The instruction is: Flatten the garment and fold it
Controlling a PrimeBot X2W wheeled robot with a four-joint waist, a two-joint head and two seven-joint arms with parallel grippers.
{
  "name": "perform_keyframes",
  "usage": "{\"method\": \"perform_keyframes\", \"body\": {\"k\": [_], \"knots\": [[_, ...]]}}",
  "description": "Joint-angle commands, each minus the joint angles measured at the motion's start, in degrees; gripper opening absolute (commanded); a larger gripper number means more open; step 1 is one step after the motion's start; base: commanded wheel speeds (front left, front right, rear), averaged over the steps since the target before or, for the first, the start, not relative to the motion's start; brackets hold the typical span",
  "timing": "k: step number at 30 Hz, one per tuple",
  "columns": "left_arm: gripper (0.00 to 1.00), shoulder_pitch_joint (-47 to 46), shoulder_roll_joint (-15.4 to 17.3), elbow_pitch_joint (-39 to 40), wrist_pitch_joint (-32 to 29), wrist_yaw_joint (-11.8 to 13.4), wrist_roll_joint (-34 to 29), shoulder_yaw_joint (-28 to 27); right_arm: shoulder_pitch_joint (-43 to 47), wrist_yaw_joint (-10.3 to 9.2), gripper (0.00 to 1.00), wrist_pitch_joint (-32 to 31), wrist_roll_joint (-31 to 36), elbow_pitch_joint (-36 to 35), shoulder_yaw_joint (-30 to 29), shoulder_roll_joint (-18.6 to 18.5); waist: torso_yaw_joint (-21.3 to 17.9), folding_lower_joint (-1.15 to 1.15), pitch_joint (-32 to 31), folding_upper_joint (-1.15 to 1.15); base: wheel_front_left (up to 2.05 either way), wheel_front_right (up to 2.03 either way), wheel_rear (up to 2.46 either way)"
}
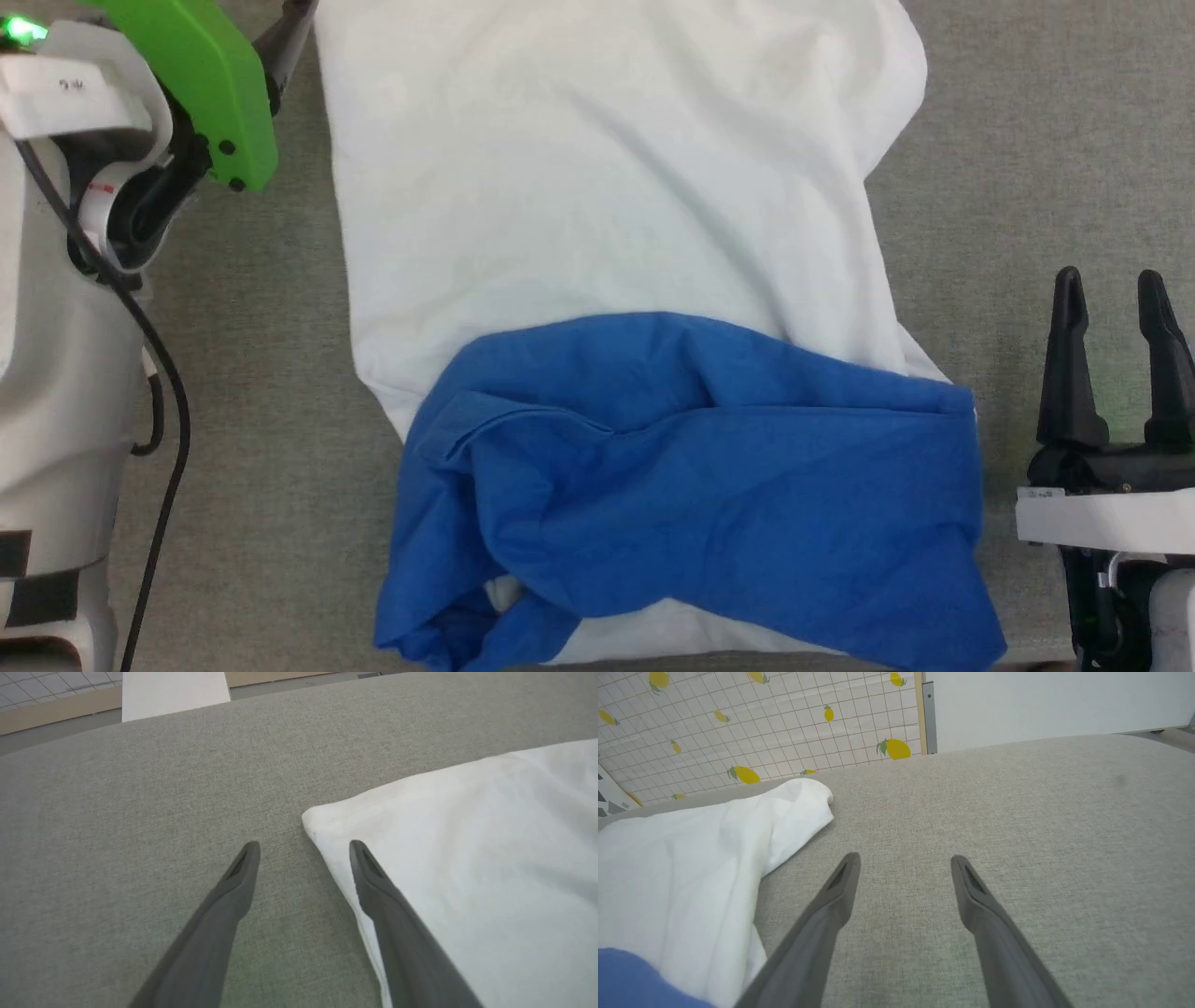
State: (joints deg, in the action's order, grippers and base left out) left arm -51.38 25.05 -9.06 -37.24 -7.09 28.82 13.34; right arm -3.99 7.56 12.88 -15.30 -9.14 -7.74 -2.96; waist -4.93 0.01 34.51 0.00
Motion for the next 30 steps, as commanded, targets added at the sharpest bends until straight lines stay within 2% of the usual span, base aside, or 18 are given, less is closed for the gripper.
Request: {"method": "perform_keyframes", "body": {"k": [1, 12, 13, 14, 17, 21, 25, 30], "knots": [[1.0, -1.5, -0.1, -0.6, -0.7, -0.2, 0.5, 0.2, -1.2, -0.08, 1.0, 0.4, -0.5, 0.2, 0.1, 0.1, -1.5, -0.01, 2.0, 0.0, 0.0, 0.0, 0.0], [1.0, -3.5, 0.5, -3.6, -4.3, 1.3, 1.1, 0.6, -2.4, -0.08, 1.0, 1.1, -1.4, 2.6, 0.6, 0.1, -4.2, -0.01, 4.3, 0.0, 0.0, 0.0, 0.0], [0.35, -3.2, 0.6, -3.9, -4.9, 1.2, 1.3, 0.9, -2.6, -0.08, 1.0, 1.2, -1.4, 2.8, 0.5, 0.1, -4.4, -0.01, 4.4, 0.0, 0.0, 0.0, 0.0], [0.0, -3.0, 0.7, -4.0, -5.5, 1.0, 1.7, 1.3, -2.6, -0.08, 1.0, 1.3, -1.5, 3.0, 0.5, 0.1, -4.5, -0.01, 4.5, 0.0, 0.0, 0.0, 0.0], [0.0, -2.3, 1.4, -3.8, -6.4, 0.6, 2.6, 2.1, -2.7, -0.08, 1.0, 1.5, -1.6, 3.3, 0.5, 0.1, -4.7, -0.01, 4.8, 0.0, 0.0, 0.0, 0.0], [0.0, -2.3, 1.9, -3.0, -3.7, 0.3, 2.6, 2.1, -3.3, -0.08, 1.0, 1.6, -0.7, 3.3, 0.0, 0.1, -4.2, -0.01, 4.1, 0.0, 0.0, 0.0, 0.0], [0.0, -2.6, 2.4, -2.3, 2.6, 0.2, 0.8, 2.1, -5.0, -0.08, 1.0, 0.6, 2.0, 1.8, -0.4, 0.1, -2.9, -0.01, 2.5, 0.0, 0.0, 0.0, 0.0], [0.0, -2.3, 2.3, -3.6, 9.1, 0.2, -0.7, 1.6, -9.9, -0.08, 1.0, -4.2, 7.7, -2.8, 1.3, 0.1, -1.1, -0.01, 0.5, 0.0, 0.0, 0.0, 0.0]]}}
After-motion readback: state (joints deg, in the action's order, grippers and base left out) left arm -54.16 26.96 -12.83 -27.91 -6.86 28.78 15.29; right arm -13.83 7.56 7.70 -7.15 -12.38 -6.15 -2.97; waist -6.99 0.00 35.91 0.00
